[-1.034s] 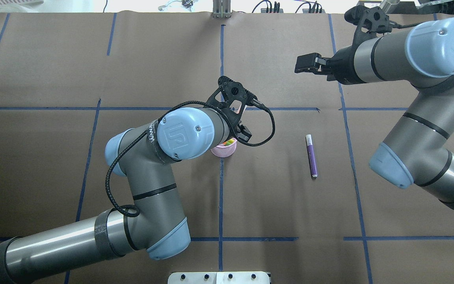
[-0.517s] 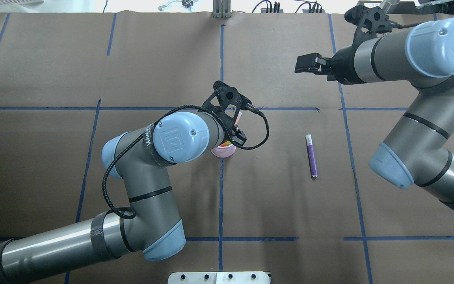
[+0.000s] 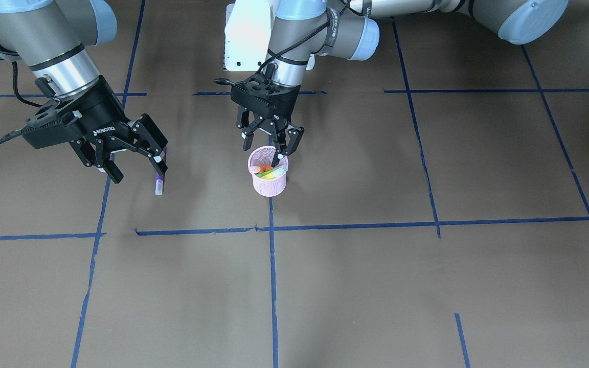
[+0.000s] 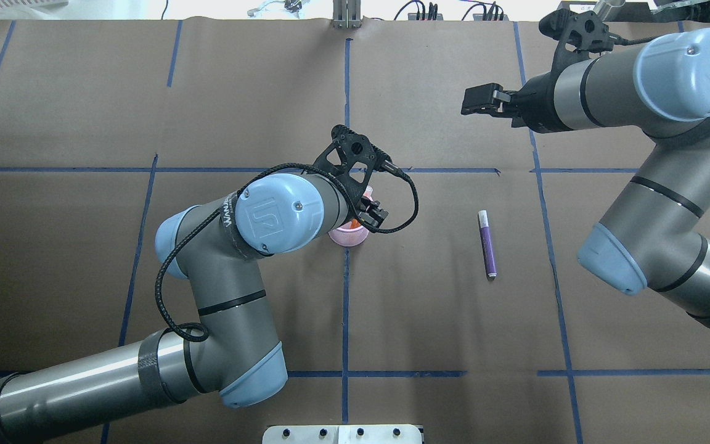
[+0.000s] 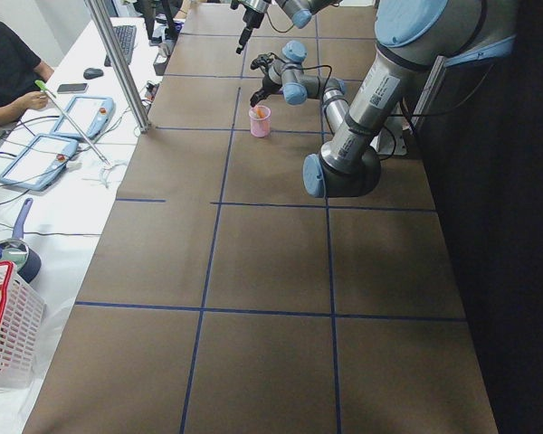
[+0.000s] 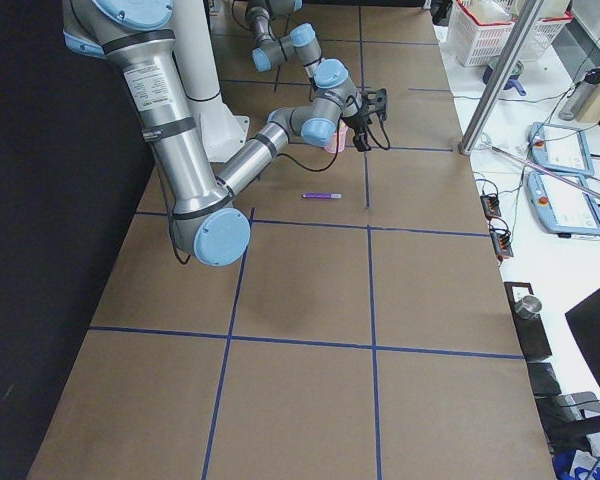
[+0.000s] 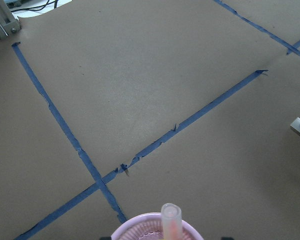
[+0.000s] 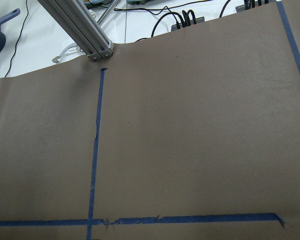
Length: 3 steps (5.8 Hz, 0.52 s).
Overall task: Collect pens into pen holder
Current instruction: 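Release orange highlighter into cup with left gripper while right gripper nears purple marker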
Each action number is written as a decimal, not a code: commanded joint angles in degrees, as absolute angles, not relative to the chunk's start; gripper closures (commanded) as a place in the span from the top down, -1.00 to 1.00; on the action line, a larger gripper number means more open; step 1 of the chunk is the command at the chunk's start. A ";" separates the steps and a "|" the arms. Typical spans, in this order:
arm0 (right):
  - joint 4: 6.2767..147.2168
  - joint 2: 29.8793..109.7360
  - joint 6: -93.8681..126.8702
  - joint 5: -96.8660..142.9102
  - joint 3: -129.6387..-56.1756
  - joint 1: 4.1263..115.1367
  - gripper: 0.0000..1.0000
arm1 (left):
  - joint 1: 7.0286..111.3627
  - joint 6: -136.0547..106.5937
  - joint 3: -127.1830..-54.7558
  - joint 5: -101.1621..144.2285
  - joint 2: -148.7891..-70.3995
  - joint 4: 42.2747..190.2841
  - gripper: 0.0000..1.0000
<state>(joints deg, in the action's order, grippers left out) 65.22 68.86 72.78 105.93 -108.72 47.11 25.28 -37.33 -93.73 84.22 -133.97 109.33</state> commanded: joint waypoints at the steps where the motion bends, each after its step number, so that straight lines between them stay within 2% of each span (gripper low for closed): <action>1: 65.39 71.00 75.67 108.87 -108.20 46.32 0.98 | 28.28 -36.83 -96.74 84.55 -130.81 108.64 0.57; 3: 75.08 70.85 74.89 114.84 -107.75 43.70 0.96 | 32.84 -36.91 -100.45 89.17 -123.42 107.84 0.57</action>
